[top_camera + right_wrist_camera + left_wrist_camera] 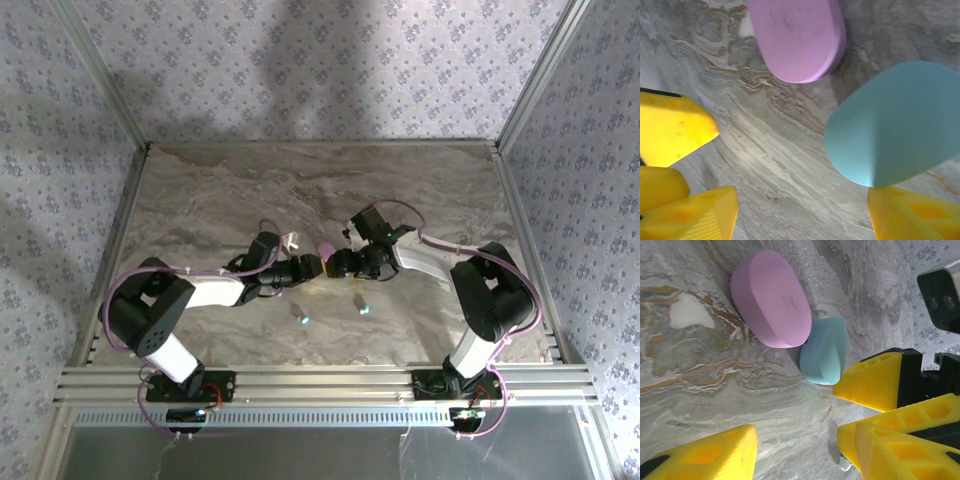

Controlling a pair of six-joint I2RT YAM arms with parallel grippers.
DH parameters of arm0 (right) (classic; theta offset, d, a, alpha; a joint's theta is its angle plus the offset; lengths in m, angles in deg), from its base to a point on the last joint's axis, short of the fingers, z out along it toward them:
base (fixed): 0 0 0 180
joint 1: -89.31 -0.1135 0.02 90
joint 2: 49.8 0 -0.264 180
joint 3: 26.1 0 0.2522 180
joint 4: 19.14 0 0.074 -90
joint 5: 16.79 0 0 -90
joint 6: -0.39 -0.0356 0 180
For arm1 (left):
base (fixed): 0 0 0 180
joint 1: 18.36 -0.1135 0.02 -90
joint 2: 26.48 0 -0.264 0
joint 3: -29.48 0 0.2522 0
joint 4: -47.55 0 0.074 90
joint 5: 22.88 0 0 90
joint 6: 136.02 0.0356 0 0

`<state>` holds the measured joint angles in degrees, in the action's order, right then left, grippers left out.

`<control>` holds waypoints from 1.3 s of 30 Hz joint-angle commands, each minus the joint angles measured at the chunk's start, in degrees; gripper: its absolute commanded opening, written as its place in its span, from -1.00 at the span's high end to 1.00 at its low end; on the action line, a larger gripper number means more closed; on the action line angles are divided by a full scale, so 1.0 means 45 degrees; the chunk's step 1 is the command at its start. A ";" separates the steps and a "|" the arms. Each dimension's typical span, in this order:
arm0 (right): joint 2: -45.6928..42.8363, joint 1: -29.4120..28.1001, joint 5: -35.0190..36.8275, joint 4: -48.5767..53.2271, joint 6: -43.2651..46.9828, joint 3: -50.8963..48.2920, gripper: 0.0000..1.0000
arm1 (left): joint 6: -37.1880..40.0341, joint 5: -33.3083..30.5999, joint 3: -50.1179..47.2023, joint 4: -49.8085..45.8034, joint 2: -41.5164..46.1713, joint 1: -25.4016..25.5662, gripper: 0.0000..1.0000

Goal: Insert the wireless bluetooth earbuds into the charging case

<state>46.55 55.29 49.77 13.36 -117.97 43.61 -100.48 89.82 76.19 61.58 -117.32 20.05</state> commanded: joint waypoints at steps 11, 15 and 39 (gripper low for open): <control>-0.1105 0.0944 0.0248 0.0686 0.0280 0.0822 -0.42 | 0.1270 -0.0656 0.0077 -0.1941 0.1855 -0.0392 -0.20; -0.0377 0.2098 -0.0256 0.1226 0.0854 0.1864 -0.43 | 0.1263 -0.0632 0.0289 -0.2018 0.1829 -0.0393 -0.21; 0.3485 0.1736 -0.2489 0.2242 0.1743 0.4145 -0.41 | 0.1249 -0.0681 0.0174 -0.2548 0.2401 -0.0353 -0.29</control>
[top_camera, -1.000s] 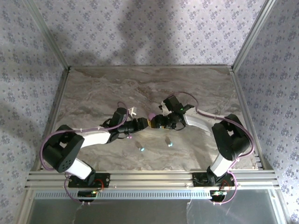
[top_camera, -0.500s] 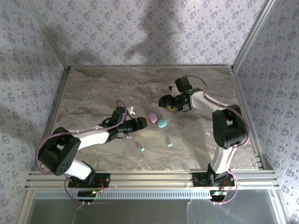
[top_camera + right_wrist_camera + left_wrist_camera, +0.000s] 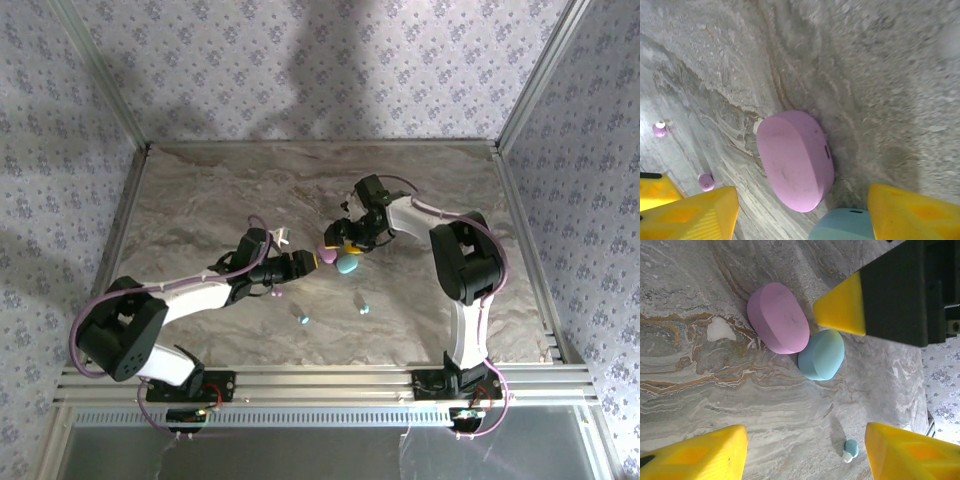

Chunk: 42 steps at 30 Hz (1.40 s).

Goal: Insert the wireless bluetooth earbuds into the charging case

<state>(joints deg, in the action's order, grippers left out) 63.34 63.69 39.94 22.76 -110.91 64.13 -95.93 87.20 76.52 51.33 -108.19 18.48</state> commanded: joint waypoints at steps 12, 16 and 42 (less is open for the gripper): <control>-0.2145 -0.0899 0.0168 -0.0826 -0.0584 -0.2895 -0.40 | 0.0349 -0.0186 0.0202 -0.0519 0.0464 -0.0025 -0.33; -0.2788 -0.0996 0.1711 -0.0666 -0.0489 -0.3269 -0.40 | 0.0254 -0.0072 0.0249 -0.0416 0.0243 -0.0033 -0.35; -0.2692 -0.4547 0.8440 0.1286 0.0949 -0.2305 -0.16 | -0.0188 0.0090 -0.0512 0.0321 0.0246 -0.0279 -0.39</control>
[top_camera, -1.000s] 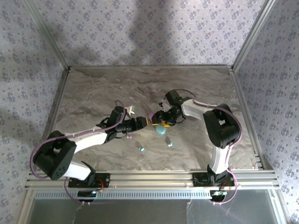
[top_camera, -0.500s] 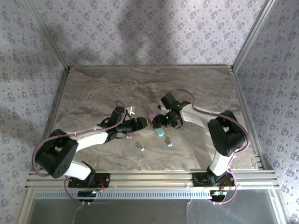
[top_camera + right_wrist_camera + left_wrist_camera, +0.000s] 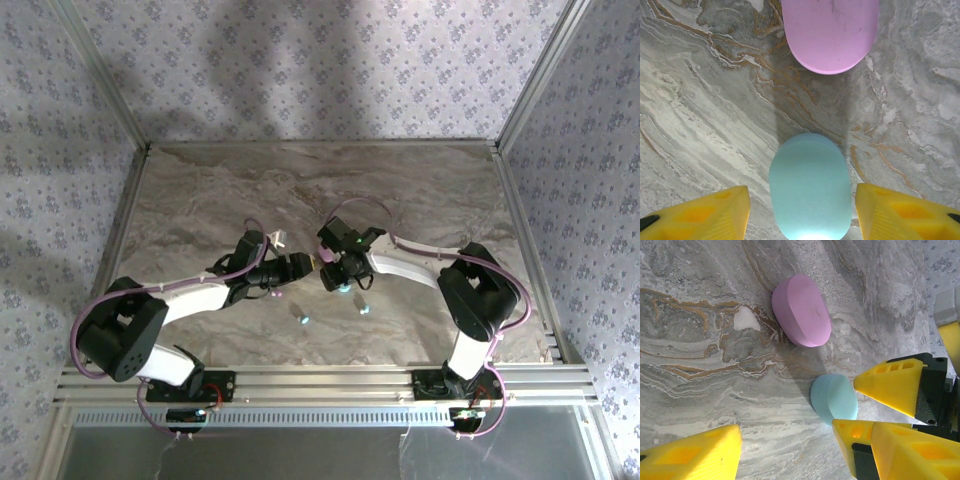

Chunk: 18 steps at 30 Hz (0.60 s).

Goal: Insert the wireless bluetooth earbuds into the charging case

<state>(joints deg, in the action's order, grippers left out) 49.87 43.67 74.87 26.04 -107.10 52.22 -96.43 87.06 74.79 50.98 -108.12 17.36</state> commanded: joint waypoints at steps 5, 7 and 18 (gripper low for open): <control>0.0480 -0.0119 0.0748 0.0576 0.0042 0.0375 -0.14 | -0.0067 0.0102 -0.0175 0.0369 0.0318 -0.0033 -0.39; 0.0590 -0.0113 0.0767 0.0596 0.0023 0.0384 -0.13 | -0.0083 0.0100 -0.0184 0.0378 0.0332 -0.0029 -0.39; 0.0664 -0.0111 0.0539 0.0557 -0.0065 0.0493 0.07 | -0.0048 0.0060 -0.0289 0.0395 0.0409 -0.0032 -0.39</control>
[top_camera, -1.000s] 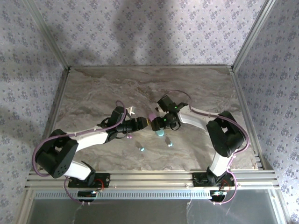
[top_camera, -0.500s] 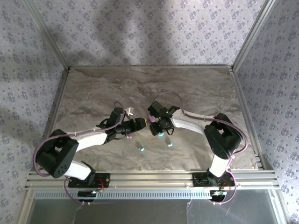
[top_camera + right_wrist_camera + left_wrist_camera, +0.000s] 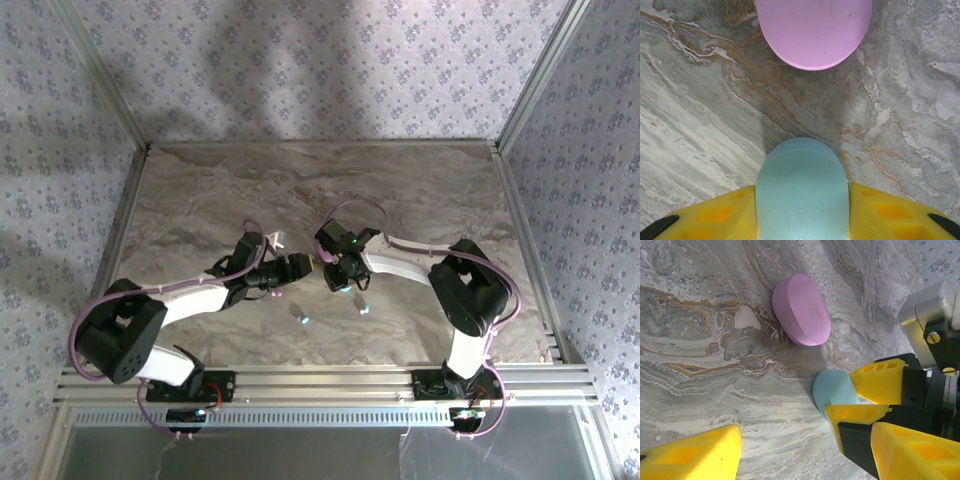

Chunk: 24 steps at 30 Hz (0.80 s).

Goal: Insert the wireless bluetooth earbuds into the charging case

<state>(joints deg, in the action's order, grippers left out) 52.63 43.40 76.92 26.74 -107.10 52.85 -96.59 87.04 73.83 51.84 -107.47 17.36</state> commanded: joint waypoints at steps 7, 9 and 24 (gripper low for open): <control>-0.0399 0.0082 -0.0389 0.0286 -0.0317 0.0228 0.08 | -0.0113 0.0234 -0.0116 0.0520 0.0031 -0.0037 -0.37; -0.0613 0.0238 -0.0660 0.0181 -0.0456 0.0104 0.10 | -0.0249 0.0397 -0.0190 0.0848 -0.0116 -0.0021 -0.34; -0.2365 0.3015 -0.6546 -0.3265 -0.2897 -0.2511 0.10 | -0.2512 0.1751 -0.0647 0.5964 -0.2830 0.0708 -0.21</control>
<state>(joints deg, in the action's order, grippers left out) 43.56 55.40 55.61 16.23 -115.85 43.41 -104.41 92.73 71.69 69.52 -118.40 20.36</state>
